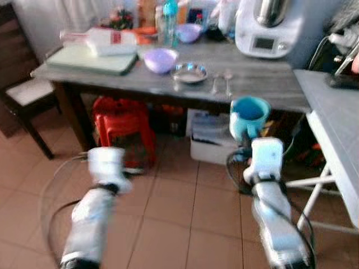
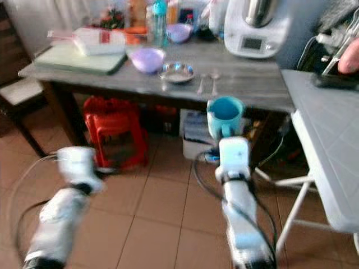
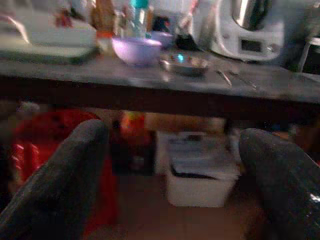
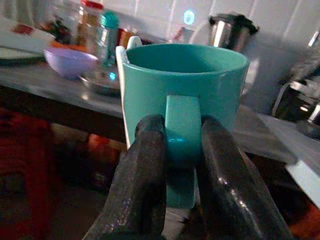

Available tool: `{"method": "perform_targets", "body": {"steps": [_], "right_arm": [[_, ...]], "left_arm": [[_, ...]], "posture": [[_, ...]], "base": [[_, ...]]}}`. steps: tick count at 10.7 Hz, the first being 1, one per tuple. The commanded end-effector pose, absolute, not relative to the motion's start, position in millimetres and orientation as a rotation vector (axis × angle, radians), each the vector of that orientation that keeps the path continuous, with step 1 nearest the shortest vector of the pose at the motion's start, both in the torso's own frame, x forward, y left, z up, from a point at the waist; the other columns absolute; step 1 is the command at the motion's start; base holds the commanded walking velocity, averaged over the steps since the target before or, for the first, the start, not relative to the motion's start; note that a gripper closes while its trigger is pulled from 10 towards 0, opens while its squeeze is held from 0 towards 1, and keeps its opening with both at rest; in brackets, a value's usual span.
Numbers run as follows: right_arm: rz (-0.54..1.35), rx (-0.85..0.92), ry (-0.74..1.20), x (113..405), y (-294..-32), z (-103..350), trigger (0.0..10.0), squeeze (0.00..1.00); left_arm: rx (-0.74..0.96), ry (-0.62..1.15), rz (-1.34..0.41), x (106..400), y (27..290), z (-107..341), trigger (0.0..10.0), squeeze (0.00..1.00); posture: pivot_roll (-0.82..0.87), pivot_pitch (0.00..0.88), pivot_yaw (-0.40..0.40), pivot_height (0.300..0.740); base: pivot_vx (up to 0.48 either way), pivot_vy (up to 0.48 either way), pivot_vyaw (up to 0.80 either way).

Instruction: Setting the table

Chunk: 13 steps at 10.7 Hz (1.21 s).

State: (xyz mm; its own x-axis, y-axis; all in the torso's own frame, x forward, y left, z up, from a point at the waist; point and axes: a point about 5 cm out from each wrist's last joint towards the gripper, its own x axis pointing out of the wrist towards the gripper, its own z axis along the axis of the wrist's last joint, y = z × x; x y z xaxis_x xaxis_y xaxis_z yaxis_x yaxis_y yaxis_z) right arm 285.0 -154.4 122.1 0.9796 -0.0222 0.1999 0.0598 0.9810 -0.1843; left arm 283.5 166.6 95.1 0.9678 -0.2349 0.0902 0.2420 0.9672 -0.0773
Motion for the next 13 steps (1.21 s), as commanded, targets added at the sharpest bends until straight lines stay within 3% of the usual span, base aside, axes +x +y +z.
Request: {"method": "perform_targets", "body": {"steps": [1,4,13], "right_arm": [[-0.07,-0.202,-0.208,278.0,-165.4,125.4,10.0,0.0],[-0.07,-0.204,-0.194,273.0,-165.3,122.4,10.0,0.0],[-0.033,-0.207,-0.226,280.4,-156.2,136.0,10.0,0.0]], "left_arm": [[-0.063,-0.083,-0.246,277.3,163.7,94.5,10.0,0.0],[-0.051,-0.051,-0.251,261.6,167.6,85.7,10.0,0.0],[-0.106,-0.043,-0.32,257.6,149.6,89.4,10.0,0.0]], "posture": [[0.12,0.0,-0.01,0.74],[0.12,0.0,-0.009,0.74],[0.13,0.0,-0.024,0.74]], "base": [[0.345,0.0,0.0],[0.421,0.0,0.0],[0.419,0.0,0.0]]}}
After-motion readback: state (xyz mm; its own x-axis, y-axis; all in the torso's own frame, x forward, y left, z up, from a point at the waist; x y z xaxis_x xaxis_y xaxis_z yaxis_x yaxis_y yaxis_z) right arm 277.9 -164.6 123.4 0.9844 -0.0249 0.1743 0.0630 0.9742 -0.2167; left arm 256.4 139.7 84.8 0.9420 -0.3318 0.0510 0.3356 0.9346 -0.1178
